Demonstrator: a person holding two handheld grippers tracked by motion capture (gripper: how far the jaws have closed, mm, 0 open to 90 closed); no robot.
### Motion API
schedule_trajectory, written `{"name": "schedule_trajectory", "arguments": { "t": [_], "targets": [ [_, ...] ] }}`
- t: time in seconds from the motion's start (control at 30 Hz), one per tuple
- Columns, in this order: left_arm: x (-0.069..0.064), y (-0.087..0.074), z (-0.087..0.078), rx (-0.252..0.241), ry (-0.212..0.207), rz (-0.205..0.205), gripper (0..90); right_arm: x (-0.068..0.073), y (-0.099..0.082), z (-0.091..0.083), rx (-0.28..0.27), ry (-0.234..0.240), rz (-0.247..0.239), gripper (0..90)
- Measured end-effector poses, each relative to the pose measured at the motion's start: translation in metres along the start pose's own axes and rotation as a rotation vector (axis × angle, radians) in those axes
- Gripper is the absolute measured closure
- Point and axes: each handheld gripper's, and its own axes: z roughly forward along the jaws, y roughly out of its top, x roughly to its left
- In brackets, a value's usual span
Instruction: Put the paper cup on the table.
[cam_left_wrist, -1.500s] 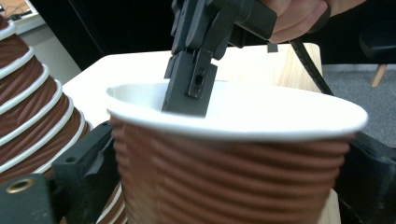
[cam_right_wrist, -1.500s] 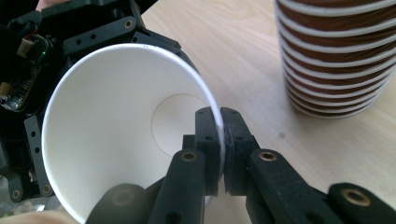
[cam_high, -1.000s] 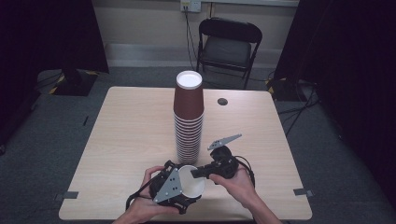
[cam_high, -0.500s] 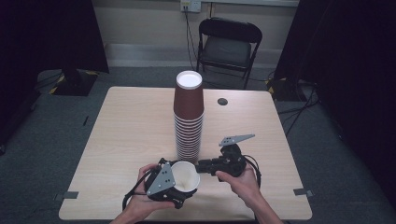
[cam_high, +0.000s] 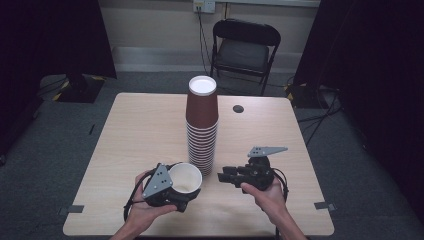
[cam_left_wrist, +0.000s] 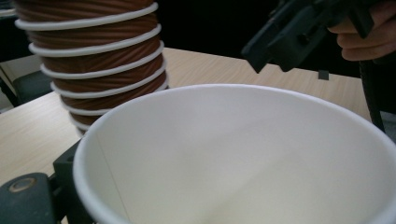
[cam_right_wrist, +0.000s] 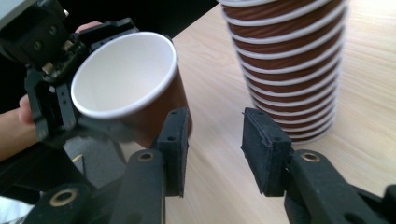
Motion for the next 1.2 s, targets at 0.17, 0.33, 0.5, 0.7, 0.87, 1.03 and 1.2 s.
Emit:
{"name": "schedule_trajectory", "arguments": {
  "t": [0.17,0.33,0.5,0.7,0.87,1.03,1.2],
  "targets": [
    [0.019,-0.005,-0.006,0.014,0.051,-0.091,8.2,-0.007,-0.003,-0.008,-0.023,-0.041,-0.003,56.7],
    [0.032,-0.007,-0.014,0.005,0.103,-0.122,8.2,-0.011,-0.007,-0.013,-0.029,-0.061,0.006,55.3],
    [0.043,-0.008,-0.021,0.013,0.132,-0.146,8.0,-0.016,-0.011,-0.016,-0.029,-0.086,0.016,51.4],
    [0.051,-0.007,-0.025,0.009,0.185,-0.156,8.0,-0.018,-0.019,-0.021,-0.044,-0.124,-0.006,44.4],
    [0.06,-0.008,-0.026,0.005,0.221,-0.168,8.0,-0.022,-0.026,-0.032,-0.062,-0.178,-0.011,42.6],
    [0.072,-0.009,-0.023,0.018,0.261,-0.153,7.9,-0.026,-0.035,-0.038,-0.053,-0.204,-0.003,42.5],
    [0.086,-0.006,-0.018,0.012,0.293,-0.156,7.9,-0.032,-0.044,-0.045,-0.058,-0.227,0.012,40.7]
  ]
}}
